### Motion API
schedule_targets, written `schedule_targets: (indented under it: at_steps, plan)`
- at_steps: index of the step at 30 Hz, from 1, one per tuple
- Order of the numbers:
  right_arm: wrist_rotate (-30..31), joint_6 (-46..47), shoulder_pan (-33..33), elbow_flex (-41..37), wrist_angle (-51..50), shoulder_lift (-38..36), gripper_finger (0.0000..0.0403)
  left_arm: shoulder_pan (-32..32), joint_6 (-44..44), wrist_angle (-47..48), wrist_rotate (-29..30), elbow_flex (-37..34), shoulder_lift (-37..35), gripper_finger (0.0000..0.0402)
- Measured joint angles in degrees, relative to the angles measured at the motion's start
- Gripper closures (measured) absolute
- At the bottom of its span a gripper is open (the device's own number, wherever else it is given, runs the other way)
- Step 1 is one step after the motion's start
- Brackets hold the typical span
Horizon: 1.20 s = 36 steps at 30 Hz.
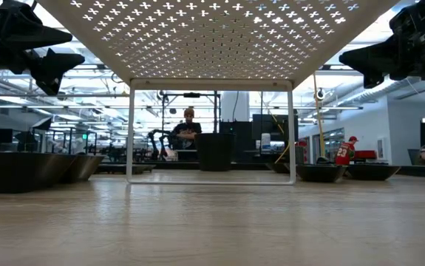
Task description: Pick & Place Mini shaped plates
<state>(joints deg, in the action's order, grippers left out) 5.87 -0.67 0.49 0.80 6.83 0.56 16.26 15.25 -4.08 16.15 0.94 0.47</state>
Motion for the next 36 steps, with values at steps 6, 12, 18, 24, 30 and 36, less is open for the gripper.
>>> schedule_targets:
  at_steps: [6, 12, 18, 24, 30, 36]
  plan:
    - [0.0, 0.0, 0.0, 0.0, 0.0, 0.0, 0.0364, 0.0, 0.0, 0.0, 0.0, 0.0, 0.0, 0.0188]
    - [0.0, 0.1, 0.0, 0.0, 0.2, 0.0, 0.0364, 0.0, 0.0, 0.0, 0.0, 0.0, 0.0, 0.0188]
    - [-0.1, 18.1, 0.0, 0.0, 1.6, 0.0, 0.0364, 0.0, 0.0, 0.0, 0.0, 0.0, 0.0, 0.0188]
    - [2.0, 32.5, 0.0, 0.0, 3.9, 0.0, 0.0364, 0.0, 0.0, 0.0, 0.0, 0.0, 0.0, 0.0188]
    - [1.7, 43.2, 0.0, 0.0, 4.6, 0.0, 0.0364, 0.0, 0.0, 0.0, 0.0, 0.0, 0.0, 0.0188]
    - [2.8, 41.5, 0.0, 0.0, 7.1, 0.0, 0.0364, 0.0, 0.0, 0.0, 0.0, 0.0, 0.0, 0.0188]
